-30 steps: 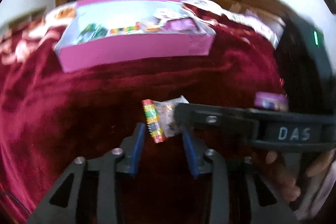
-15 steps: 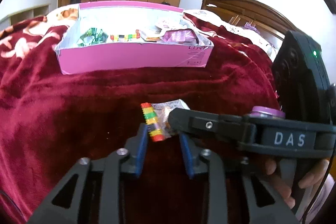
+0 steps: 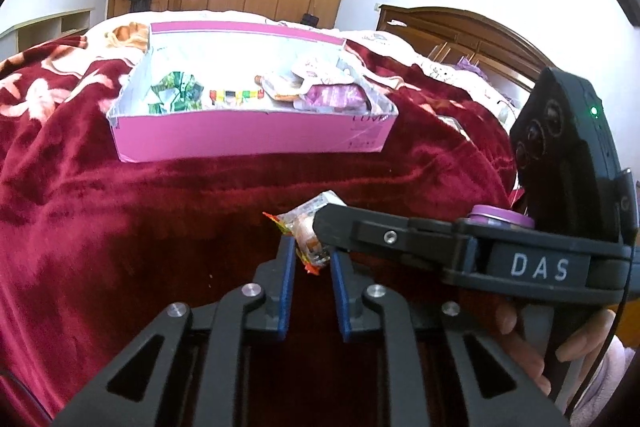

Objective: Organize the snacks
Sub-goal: 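Carry the rainbow pack with the right tool into the pink box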

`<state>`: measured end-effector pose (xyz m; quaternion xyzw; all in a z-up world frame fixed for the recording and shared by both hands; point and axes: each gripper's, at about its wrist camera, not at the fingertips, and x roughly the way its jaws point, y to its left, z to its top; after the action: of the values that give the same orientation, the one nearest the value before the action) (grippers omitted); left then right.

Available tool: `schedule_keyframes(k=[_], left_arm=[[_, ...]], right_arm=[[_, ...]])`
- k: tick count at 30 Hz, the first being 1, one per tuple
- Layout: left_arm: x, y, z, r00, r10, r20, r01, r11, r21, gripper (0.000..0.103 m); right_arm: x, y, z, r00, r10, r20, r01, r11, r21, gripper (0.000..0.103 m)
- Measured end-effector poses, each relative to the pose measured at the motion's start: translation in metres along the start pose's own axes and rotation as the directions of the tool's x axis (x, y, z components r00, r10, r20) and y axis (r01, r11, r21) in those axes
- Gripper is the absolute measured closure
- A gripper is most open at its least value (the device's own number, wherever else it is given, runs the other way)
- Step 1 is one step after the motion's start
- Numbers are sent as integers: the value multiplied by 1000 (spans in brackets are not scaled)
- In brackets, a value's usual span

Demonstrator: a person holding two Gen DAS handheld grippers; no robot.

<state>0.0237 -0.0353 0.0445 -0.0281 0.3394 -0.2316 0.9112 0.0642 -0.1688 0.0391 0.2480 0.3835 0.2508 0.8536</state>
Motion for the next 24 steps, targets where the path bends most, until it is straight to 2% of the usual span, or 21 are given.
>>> schedule_keyframes(k=[12,24], left_arm=[[-7,10,29,998,14,66,-14,1000,2,86],[9,17,75,993,6,121,-9,1000,29,85]], right_arm=[[3,15,28,999,30,33,-29,999,-33,70],[7,17,75,995,28,92,-23,999,-49,70]])
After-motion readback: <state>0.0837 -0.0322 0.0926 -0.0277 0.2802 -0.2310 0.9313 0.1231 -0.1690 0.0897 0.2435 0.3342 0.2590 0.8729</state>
